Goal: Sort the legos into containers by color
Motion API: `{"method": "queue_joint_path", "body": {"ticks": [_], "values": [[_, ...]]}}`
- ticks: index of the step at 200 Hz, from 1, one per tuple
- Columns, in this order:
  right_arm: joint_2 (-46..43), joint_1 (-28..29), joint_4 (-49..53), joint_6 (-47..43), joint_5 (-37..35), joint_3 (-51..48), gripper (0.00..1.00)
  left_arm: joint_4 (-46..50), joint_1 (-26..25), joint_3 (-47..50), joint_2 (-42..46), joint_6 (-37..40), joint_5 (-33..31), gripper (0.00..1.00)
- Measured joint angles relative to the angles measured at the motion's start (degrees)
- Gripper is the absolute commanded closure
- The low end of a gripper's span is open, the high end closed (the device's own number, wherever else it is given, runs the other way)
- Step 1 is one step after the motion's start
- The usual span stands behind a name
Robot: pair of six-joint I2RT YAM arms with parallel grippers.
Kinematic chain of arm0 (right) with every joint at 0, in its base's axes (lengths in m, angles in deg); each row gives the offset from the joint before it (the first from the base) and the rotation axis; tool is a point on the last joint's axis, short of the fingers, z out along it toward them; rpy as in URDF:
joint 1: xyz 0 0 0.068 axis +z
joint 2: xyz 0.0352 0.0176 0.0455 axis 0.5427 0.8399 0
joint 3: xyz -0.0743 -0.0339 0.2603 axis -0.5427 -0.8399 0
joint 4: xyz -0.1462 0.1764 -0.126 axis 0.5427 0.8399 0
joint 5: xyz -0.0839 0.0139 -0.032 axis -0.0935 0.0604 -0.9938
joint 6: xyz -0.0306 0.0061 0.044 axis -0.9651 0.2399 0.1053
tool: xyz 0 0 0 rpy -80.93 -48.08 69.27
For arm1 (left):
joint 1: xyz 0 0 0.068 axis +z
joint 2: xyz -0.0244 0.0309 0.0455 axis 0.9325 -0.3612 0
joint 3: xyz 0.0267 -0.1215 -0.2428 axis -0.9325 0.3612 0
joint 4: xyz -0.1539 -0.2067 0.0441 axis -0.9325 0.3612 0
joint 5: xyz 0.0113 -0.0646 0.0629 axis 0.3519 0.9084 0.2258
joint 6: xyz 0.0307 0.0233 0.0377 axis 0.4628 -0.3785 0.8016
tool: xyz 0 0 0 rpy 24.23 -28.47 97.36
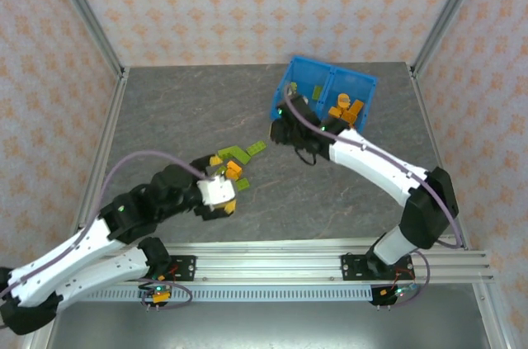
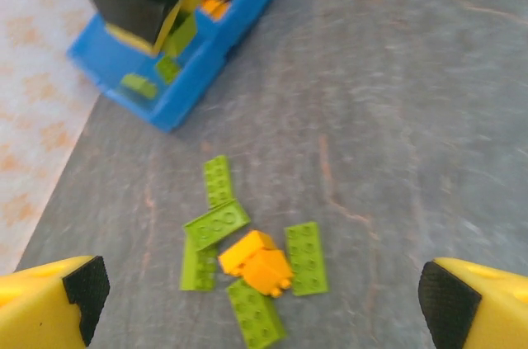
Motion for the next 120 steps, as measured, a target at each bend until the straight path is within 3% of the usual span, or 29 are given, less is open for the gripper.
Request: {"method": "queue_joint_path", "body": {"ticks": [19, 41, 120], "values": [[5.57, -4.35, -0.42, -2.40, -1.51, 7.45, 0.74, -1.60, 4.63, -5.97, -7.93, -4.68, -2.05, 0.00], [13.70, -8.39, -0.15, -4.24, -2.97, 16.17, 0.74, -3.28, 9.42, -7.43, -10.71, -9.66, -2.03, 0.00], [45.42, -16.31, 7.74, -6.45, -8.83, 49.90, 0.70, -4.17, 9.70, -4.15, -11.43, -12.48, -4.83, 0.00]]}}
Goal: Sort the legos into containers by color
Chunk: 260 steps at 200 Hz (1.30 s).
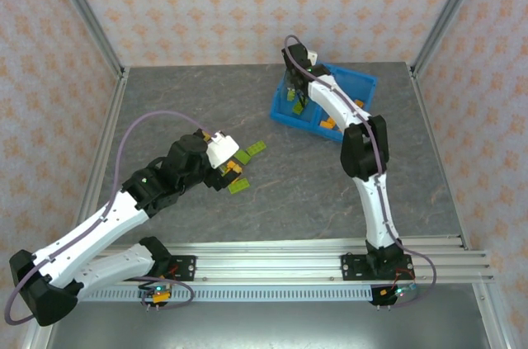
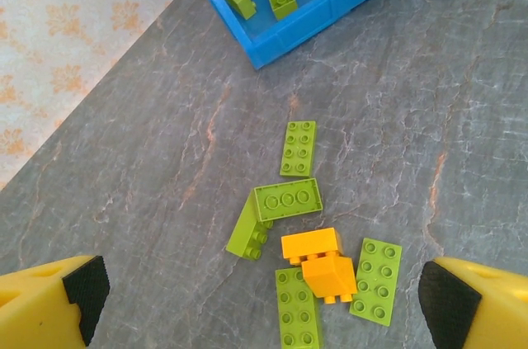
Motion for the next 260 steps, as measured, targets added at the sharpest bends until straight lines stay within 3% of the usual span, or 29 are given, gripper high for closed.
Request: {"method": "queue_joint_path", "body": {"ticks": [50, 105, 132, 167, 215, 237, 260], "values": [[12.15, -2.29, 5.81, -2.67, -1.57, 17.33, 0.48, -0.57, 1.22, 0.44, 0.79, 0.00, -1.79, 0.00], [10.03, -2.43, 8.35, -3.34, 0.24, 16.70, 0.48, -1.79, 1.53, 0.85, 0.17, -0.17, -1.84, 0.00], [-0.28, -2.32, 7.39, -2.75, 4.24, 3.78, 0.48, -2.21, 2.67, 0.87, -1.55, -1.68, -1.75, 0.00], [-24.48, -1.11, -0.37, -0.59, 12.44, -24.06, 0.46, -1.49, 5.22, -0.39, -7.34, -3.87, 1.07, 0.00], [-54.53, 6.27, -7.74, -1.25, 26.38, -49.42, 0.36, 8.55, 5.46, -13.42, -21.05, -12.70, 1.05, 0.00], [-62.88, 7.69, -7.87, -1.51, 32.70, -58.01, 0.35, 11.34, 6.05, -16.02, -24.50, -18.10, 0.17, 0.03], [-65.85, 7.67, -5.68, -1.42, 36.94, -63.60, 0.34, 12.61, 8.26, -16.02, -28.35, -21.84, -0.17, 0.05]]}}
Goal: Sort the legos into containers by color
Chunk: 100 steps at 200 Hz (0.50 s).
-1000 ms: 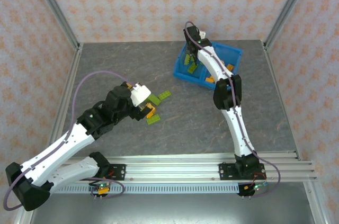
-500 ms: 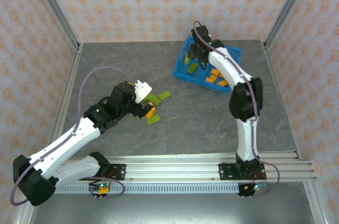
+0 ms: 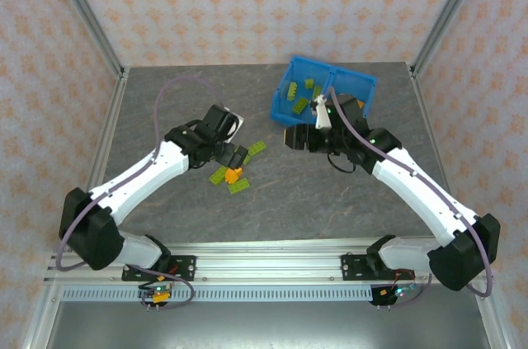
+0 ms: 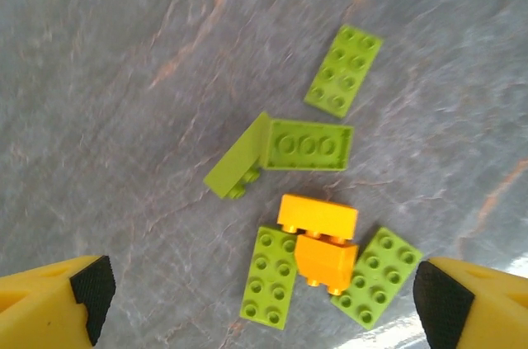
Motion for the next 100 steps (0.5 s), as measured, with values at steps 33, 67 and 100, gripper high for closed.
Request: {"method": "queue_joint_path", "body": {"ticks": [33, 67, 100], "values": [[-0.04, 0.02, 3.23, -0.02, 3.72, -2.05, 0.34, -0.15, 4.61, -1.31, -9.35, -1.73, 1.25, 0.09], [-0.20, 0.02, 3.37, 0.07, 4.61, -2.36, 0.34, -0.85, 7.02, -6.78, -20.00, -2.23, 6.99, 0.19], [-0.24, 0.02, 3.39, 0.83, 4.57, -3.63, 0.34, -2.16, 6.99, -9.33, -23.41, -2.78, 11.10, 0.42]]}}
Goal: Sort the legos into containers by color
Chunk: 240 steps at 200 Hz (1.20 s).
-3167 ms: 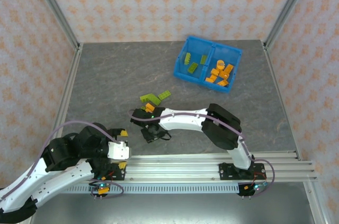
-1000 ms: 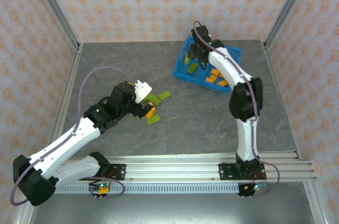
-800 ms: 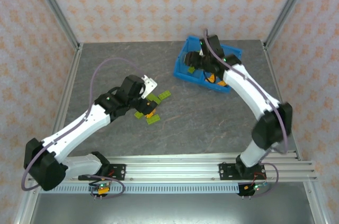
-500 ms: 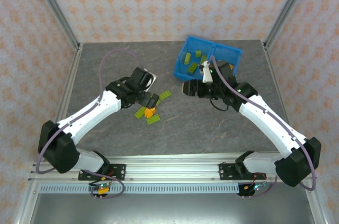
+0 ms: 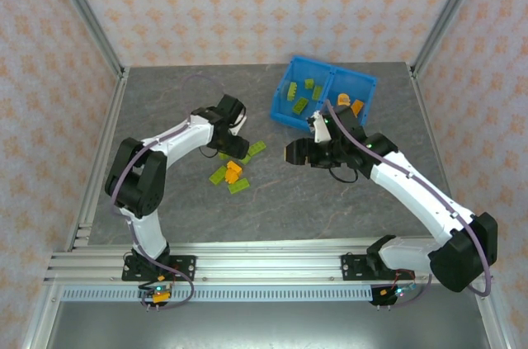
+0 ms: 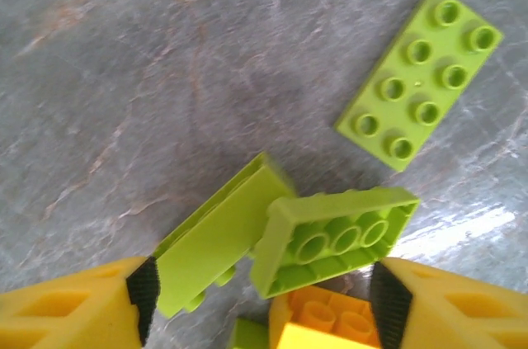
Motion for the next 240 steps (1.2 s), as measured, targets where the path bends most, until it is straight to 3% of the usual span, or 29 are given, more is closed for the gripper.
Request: {"method": "queue_joint_path", "body": {"ticks": [26, 50, 109, 189, 240], "values": [[0.00, 0.00, 0.00, 0.26, -0.04, -0.15, 0.34, -0.70, 0.02, -1.07, -1.60, -0.24, 0.76, 0.62], [0.00, 0.00, 0.00, 0.42, -0.31, -0.15, 0.34, -0.96, 0.02, -1.05, -2.40, -0.61, 1.01, 0.66], [-0.11, 0.00, 0.00, 1.40, -1.18, -0.15, 0.34, -2.29, 0.02, -0.92, -2.12, -0.85, 0.98, 0.97], [-5.20, 0.00, 0.02, 3.63, -5.68, -0.15, 0.33, -2.27, -0.81, 0.85, 3.87, -1.40, 0.74, 1.00], [-14.01, 0.00, -0.09, 6.60, -16.35, -1.44, 0.29, -2.95, -8.79, -11.74, 7.45, -2.54, -2.86, 1.00]]}}
